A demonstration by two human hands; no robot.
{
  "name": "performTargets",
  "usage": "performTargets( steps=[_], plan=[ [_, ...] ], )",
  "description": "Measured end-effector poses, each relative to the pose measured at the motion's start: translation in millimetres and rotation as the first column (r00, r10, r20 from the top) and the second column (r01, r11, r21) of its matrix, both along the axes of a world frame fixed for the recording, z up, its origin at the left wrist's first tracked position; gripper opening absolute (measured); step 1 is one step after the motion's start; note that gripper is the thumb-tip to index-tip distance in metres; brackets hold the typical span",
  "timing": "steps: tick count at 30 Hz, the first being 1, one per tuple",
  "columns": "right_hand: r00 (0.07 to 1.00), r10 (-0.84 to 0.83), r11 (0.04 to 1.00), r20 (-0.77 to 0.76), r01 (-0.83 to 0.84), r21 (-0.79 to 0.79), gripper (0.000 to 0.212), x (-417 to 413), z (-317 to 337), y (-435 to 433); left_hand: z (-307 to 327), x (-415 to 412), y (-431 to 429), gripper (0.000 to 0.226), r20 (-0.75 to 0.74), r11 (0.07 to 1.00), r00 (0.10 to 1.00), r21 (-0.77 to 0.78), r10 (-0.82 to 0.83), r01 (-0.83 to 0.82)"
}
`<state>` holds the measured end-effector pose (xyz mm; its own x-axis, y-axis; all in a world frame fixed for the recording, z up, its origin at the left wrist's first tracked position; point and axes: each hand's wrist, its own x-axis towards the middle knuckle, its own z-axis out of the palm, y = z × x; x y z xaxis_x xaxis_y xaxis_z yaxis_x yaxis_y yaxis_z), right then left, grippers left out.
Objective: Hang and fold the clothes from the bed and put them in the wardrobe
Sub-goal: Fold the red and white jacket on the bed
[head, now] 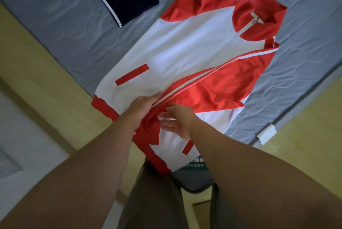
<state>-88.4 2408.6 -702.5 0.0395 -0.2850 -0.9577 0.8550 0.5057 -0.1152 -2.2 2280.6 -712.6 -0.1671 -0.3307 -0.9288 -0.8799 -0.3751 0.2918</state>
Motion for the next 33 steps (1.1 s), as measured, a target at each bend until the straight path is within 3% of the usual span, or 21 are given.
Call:
performTargets(
  steps=[4,7,9,12,14,18,20,23,27,31,33],
  plan=[
    [0.996,-0.088,0.995,0.011,0.088,0.043,0.024,11.2,-5.2,-14.5,5.7,19.0,-24.0,0.031,0.088,0.942,0.938,-0.003,-0.334,0.336],
    [0.999,0.053,0.998,0.001,-0.053,0.037,0.031,19.0,-5.8,-22.6,7.7,26.6,-41.9,0.027,0.115,0.822,0.826,-0.094,-0.551,0.561],
    [0.965,0.250,0.967,-0.074,-0.245,0.068,0.035,21.3,-6.1,-29.1,8.8,25.6,-53.7,0.029,0.179,0.683,0.713,-0.207,-0.678,0.701],
    [0.753,0.579,0.815,-0.313,-0.537,0.218,0.038,18.2,-13.6,-42.9,12.0,18.4,-67.8,0.036,0.359,0.346,0.485,-0.387,-0.797,0.855],
    [0.554,0.711,0.702,-0.434,-0.595,0.391,0.046,10.0,-21.9,-50.9,11.7,16.7,-70.1,0.041,0.450,0.168,0.431,-0.513,-0.783,0.842],
    [0.374,0.798,0.601,-0.472,-0.539,0.589,0.045,-11.8,-32.2,-60.0,6.1,30.2,-63.9,0.052,0.463,-0.025,0.459,-0.723,-0.758,0.690],
    [0.266,0.840,0.536,-0.473,-0.547,0.643,0.041,-21.7,-35.7,-62.3,2.3,39.1,-62.3,0.050,0.407,-0.097,0.369,-0.770,-0.836,0.630],
    [0.124,0.885,0.440,-0.448,-0.537,0.720,0.049,-39.1,-39.1,-66.2,-3.0,48.2,-67.5,0.052,0.402,-0.071,0.274,-0.663,-0.874,0.745],
    [-0.046,0.898,0.377,-0.438,-0.432,0.819,0.056,-64.5,-46.8,-75.0,-12.7,58.7,-80.3,0.077,0.444,0.101,0.333,-0.469,-0.832,0.878],
    [-0.043,0.906,0.338,-0.422,-0.528,0.779,0.075,-77.9,-48.5,-77.3,-12.2,60.3,-85.3,0.094,0.489,0.136,0.325,-0.383,-0.810,0.914],
    [-0.053,0.903,0.331,-0.427,-0.549,0.768,0.073,-81.1,-44.1,-74.5,-8.8,53.9,-83.7,0.095,0.496,0.146,0.312,-0.345,-0.810,0.927]
  ],
)
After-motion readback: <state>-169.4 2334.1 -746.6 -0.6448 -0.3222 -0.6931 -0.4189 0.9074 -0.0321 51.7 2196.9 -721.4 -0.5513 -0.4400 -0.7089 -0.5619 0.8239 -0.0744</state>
